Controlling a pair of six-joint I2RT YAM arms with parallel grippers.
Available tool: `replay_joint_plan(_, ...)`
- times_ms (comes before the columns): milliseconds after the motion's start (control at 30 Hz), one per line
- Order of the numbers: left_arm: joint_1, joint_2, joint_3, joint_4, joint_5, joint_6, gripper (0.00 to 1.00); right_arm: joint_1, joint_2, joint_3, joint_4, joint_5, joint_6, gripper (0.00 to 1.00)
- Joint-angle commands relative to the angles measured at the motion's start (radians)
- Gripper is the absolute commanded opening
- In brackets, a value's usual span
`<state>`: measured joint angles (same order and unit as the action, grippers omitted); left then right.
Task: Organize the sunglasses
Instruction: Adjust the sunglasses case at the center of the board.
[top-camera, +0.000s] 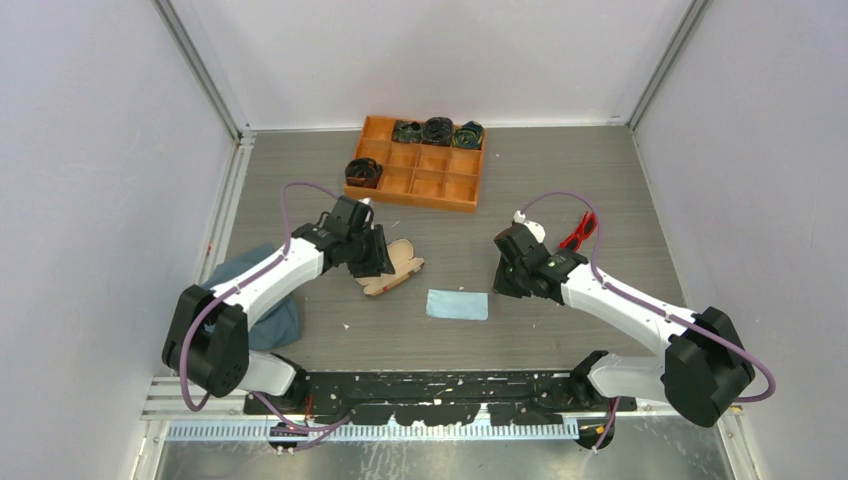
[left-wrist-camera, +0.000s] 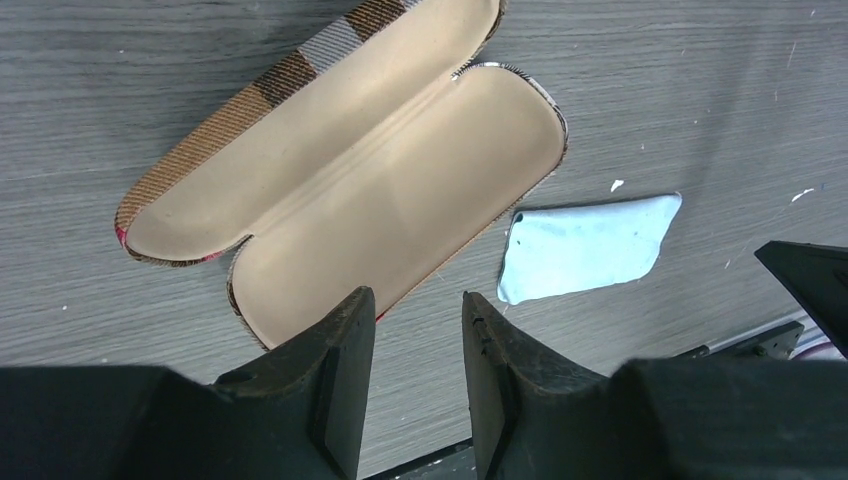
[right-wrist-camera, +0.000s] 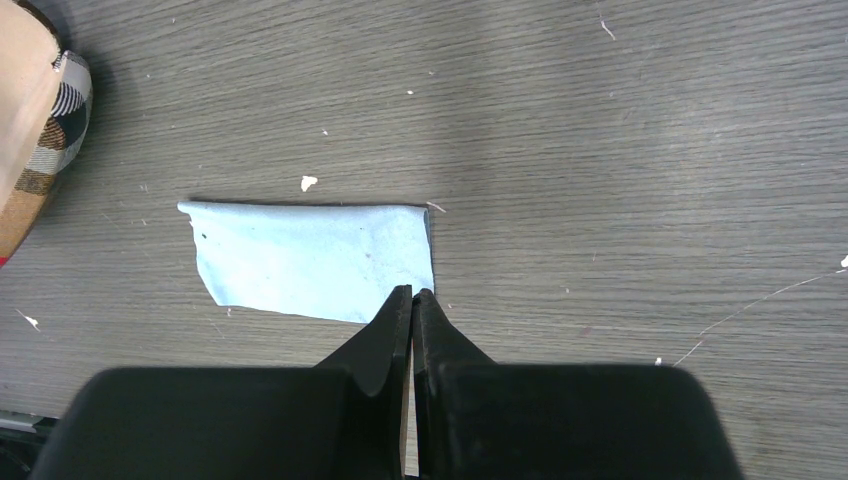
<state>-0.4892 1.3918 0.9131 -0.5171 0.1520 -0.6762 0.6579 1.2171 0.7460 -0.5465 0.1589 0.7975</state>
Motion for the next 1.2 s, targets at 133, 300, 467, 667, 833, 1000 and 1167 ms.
replay_joint_plan(133,0.018,0.027,0.252,-0.166,-0.162,0.087,0.52,-0.003,-0.028,0.019,0.015,0.014,0.011,0.07)
replay_joint_plan(300,0.048,0.252,0.452,-0.311,-0.292,0.253,0.61,-0.003,-0.042,0.022,0.005,0.015,0.011,0.07)
replay_joint_plan(467,0.065,0.369,0.515,-0.321,-0.287,0.293,0.59,-0.004,-0.078,0.012,-0.015,0.027,0.012,0.07)
replay_joint_plan(667,0.148,0.375,0.448,-0.279,-0.191,0.191,0.56,-0.003,-0.084,0.01,-0.024,0.026,0.009,0.07)
replay_joint_plan(833,0.147,0.298,0.328,-0.283,-0.158,0.142,0.53,-0.004,-0.068,0.005,-0.008,0.018,0.012,0.07)
replay_joint_plan(1000,0.132,0.139,0.157,-0.247,-0.068,0.09,0.53,-0.003,-0.047,0.003,0.017,0.01,0.014,0.07)
replay_joint_plan(1167,0.104,0.018,0.133,-0.283,-0.028,0.08,0.53,-0.003,-0.002,0.013,0.039,-0.015,0.016,0.07)
